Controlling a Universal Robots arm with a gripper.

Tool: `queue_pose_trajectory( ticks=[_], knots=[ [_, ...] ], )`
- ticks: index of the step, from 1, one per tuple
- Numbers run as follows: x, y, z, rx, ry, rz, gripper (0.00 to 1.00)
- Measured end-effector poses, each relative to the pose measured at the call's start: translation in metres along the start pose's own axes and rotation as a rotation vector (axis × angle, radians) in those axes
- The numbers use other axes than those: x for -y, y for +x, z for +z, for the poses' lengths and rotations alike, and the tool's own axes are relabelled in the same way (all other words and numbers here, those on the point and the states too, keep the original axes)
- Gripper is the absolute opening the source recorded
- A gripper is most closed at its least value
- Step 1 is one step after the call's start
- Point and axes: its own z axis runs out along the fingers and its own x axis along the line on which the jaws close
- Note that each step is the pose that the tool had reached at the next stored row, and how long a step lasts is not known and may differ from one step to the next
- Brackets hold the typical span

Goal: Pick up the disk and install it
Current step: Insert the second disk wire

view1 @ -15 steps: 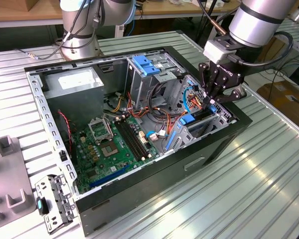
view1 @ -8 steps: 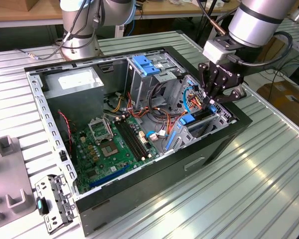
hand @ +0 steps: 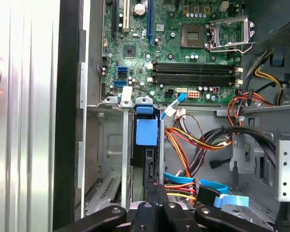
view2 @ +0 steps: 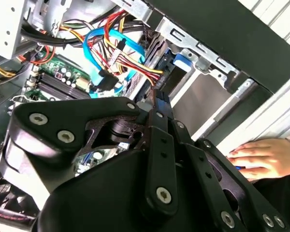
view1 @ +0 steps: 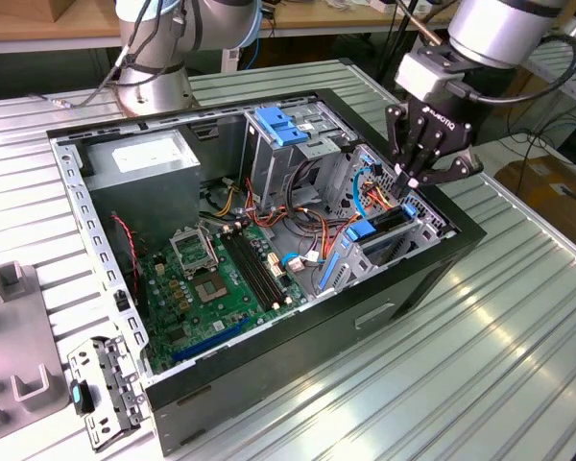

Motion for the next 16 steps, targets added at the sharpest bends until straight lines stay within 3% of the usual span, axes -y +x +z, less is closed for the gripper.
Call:
queue_pose_trajectory(
  ticks=[2,3,4,5,7,8,10,11,12,15,16],
  knots=[
    [-0.0013,-0.0002,-0.0018,0.0003,0.0001,0.000,0.11],
    [-0.0099,-0.0004,-0.0016,0.0001,0.0000,0.000,0.11],
    [-0.0138,-0.0048,-0.0019,0.0000,0.0001,-0.001,0.11],
    [-0.0139,-0.0136,-0.0046,-0.0014,0.0001,-0.001,0.11],
    [-0.0141,-0.0292,-0.0171,-0.0119,0.0000,0.000,0.11],
    [-0.0138,-0.0352,-0.0186,-0.0142,0.0000,0.000,0.11],
    [-0.0115,-0.0436,-0.0189,-0.0157,-0.0032,-0.001,0.11],
    [-0.0095,-0.0476,-0.0179,-0.0209,-0.0124,-0.001,0.11],
    [-0.0090,-0.0495,-0.0164,-0.0232,-0.0170,-0.001,0.11],
    [-0.0087,-0.0545,-0.0130,-0.0269,-0.0174,-0.001,0.11],
    [-0.0082,-0.0569,-0.0114,-0.0318,-0.0175,-0.001,0.11]
  ],
)
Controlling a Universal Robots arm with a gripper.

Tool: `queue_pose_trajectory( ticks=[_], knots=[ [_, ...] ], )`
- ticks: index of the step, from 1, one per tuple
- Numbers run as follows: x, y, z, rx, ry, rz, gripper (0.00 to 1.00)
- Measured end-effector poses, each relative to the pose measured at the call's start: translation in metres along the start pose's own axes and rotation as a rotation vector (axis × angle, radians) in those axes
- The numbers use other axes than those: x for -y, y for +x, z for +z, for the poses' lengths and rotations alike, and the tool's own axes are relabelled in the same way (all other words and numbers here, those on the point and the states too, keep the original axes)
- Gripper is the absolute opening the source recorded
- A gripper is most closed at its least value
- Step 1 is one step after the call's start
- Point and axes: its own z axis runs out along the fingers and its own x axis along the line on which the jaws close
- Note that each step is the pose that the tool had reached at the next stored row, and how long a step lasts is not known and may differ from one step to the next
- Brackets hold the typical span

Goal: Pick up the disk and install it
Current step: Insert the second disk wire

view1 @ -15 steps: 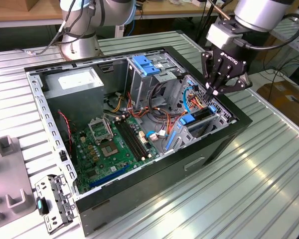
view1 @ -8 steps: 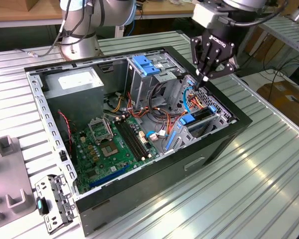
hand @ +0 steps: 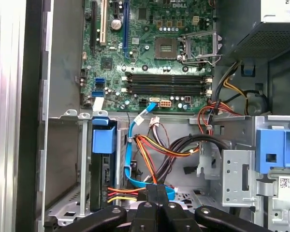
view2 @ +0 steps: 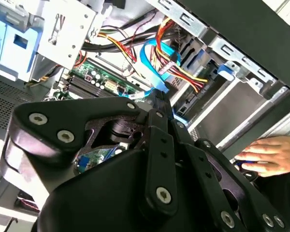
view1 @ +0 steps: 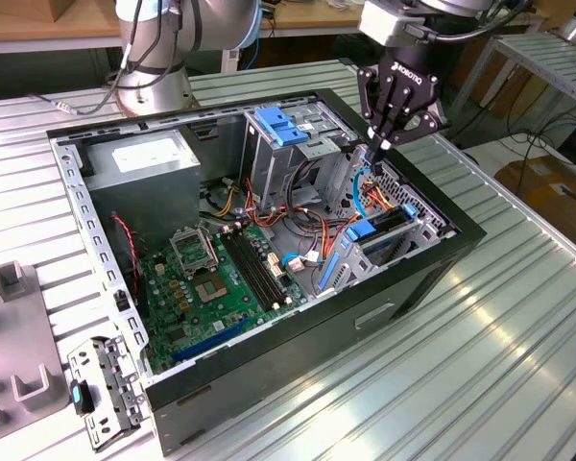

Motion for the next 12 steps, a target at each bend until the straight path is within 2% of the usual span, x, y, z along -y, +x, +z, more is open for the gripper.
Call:
queue_pose_trajectory(
  ticks=[1,2,3,4,5,6,7,8,9,12],
  knots=[
    [0.0005,-0.0024,0.0013,-0.0123,-0.0001,0.001,0.11],
    [0.0011,-0.0046,0.0022,-0.0268,-0.0003,0.001,0.17],
    [0.0017,-0.0072,0.0030,-0.0438,-0.0004,0.002,0.24],
    [0.0018,-0.0076,0.0030,-0.0542,-0.0006,0.003,0.24],
    [0.0019,-0.0079,0.0028,-0.0703,-0.0007,0.003,0.24],
    [0.0019,-0.0080,0.0025,-0.0824,-0.0009,0.004,0.24],
    [0.0019,-0.0082,0.0021,-0.1034,-0.0011,0.005,0.24],
    [0.0018,-0.0087,0.0021,-0.1142,-0.0013,0.006,0.24],
    [0.0019,-0.0098,0.0020,-0.1231,-0.0016,0.008,0.24],
    [0.0036,-0.0147,0.0020,-0.1249,-0.0041,0.015,0.24]
  ],
)
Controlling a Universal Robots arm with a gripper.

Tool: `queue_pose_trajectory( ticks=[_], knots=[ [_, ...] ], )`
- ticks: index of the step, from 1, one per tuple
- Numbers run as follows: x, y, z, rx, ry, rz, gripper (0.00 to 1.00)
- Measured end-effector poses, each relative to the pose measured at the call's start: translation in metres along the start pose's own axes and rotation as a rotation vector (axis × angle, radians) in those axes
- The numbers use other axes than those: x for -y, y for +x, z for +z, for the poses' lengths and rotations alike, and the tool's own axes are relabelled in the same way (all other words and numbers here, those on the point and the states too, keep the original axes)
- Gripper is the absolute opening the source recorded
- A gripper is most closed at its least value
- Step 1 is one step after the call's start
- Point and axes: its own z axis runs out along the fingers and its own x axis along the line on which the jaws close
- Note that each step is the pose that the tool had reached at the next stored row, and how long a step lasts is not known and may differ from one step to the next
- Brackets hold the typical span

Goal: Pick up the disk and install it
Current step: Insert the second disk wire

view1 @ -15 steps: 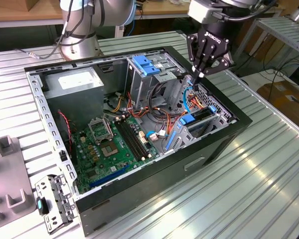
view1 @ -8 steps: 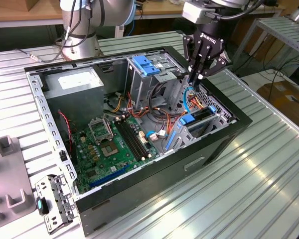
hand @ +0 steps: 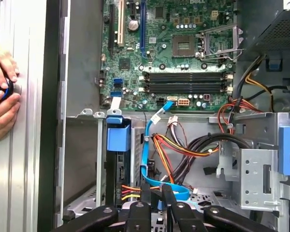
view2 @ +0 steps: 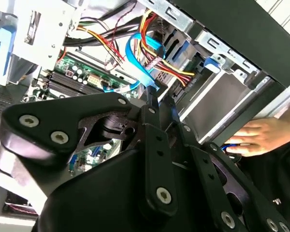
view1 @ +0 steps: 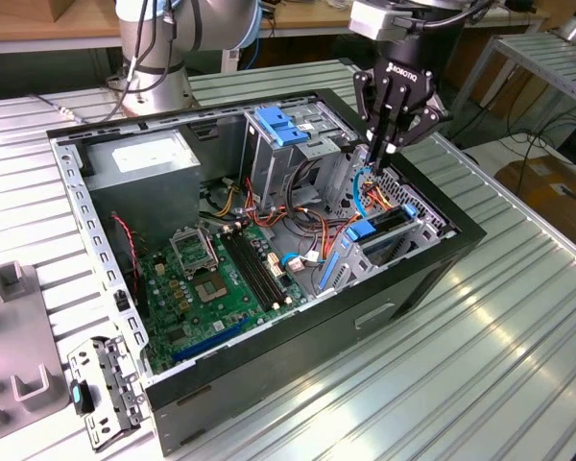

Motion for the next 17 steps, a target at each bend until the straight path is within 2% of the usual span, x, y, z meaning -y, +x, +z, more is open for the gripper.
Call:
queue_pose_trajectory(
  ticks=[1,4,8,9,11,12,13,14,15,17],
  knots=[
    [0.0015,-0.0015,0.0003,-0.0005,-0.0018,0.005,0.24],
    [0.0037,-0.0050,0.0032,-0.0204,-0.0034,0.015,0.24],
    [0.0058,-0.0098,0.0068,-0.0327,-0.0041,0.019,0.24],
    [0.0073,-0.0121,0.0089,-0.0383,-0.0044,0.021,0.24],
    [0.0086,-0.0138,0.0114,-0.0450,-0.0047,0.023,0.24],
    [0.0089,-0.0145,0.0127,-0.0521,-0.0048,0.024,0.24],
    [0.0093,-0.0151,0.0144,-0.0658,-0.0047,0.025,0.16],
    [0.0093,-0.0153,0.0149,-0.0709,-0.0047,0.025,0.11],
    [0.0095,-0.0155,0.0158,-0.0834,-0.0046,0.026,0.11],
    [0.0109,-0.0167,0.0167,-0.1044,-0.0044,0.027,0.11]
  ],
)
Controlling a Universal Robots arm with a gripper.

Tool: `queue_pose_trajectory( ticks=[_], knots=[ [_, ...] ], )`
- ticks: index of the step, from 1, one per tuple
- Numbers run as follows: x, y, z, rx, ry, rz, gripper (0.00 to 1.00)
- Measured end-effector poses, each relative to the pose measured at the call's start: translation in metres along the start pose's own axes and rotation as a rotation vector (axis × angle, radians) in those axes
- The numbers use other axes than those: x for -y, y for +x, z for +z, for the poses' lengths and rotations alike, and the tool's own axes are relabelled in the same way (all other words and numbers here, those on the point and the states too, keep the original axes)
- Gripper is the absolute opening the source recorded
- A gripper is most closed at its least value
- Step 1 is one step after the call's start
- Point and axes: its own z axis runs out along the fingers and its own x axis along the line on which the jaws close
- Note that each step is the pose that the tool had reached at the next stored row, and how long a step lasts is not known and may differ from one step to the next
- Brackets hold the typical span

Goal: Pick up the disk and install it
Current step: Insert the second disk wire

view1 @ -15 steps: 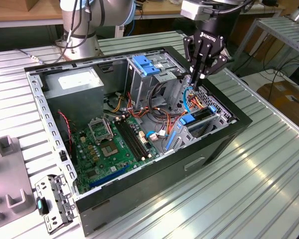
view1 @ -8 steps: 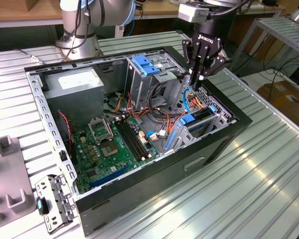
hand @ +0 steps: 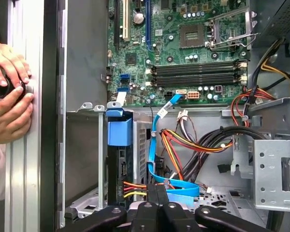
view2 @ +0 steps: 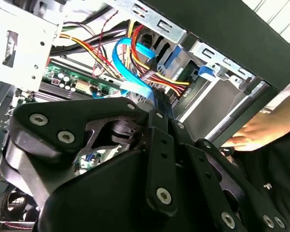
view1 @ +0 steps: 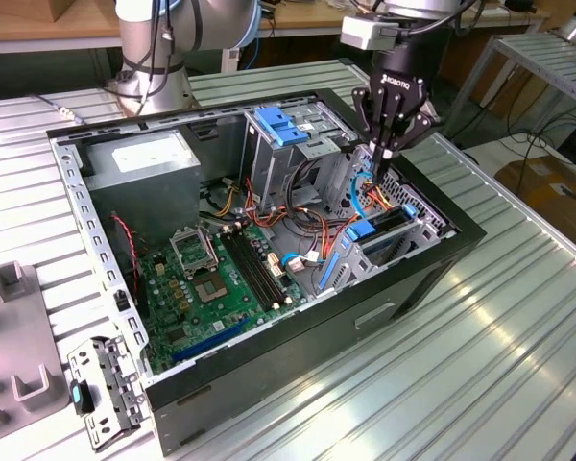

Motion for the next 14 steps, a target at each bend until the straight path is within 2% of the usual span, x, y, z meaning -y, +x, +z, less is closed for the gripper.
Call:
queue_pose_trajectory(
  ticks=[1,2,3,5,6,10,11,12,14],
  knots=[
    [0.0003,-0.0005,0.0004,-0.0059,0.0001,0.000,0.17],
    [0.0005,-0.0008,0.0008,-0.0105,0.0001,0.001,0.17],
    [0.0009,-0.0015,0.0016,-0.0200,0.0004,0.001,0.24],
    [0.0018,-0.0028,0.0054,-0.0409,0.0007,0.003,0.23],
    [0.0018,-0.0031,0.0063,-0.0425,0.0007,0.003,0.16],
    [0.0016,-0.0033,0.0076,-0.0426,0.0012,0.002,0.16],
    [-0.0029,-0.0034,0.0087,-0.0426,0.0022,0.000,0.16],
    [-0.0079,-0.0038,0.0108,-0.0415,0.0046,-0.002,0.16],
    [-0.0104,-0.0040,0.0119,-0.0337,0.0089,-0.006,0.16]
  ],
)
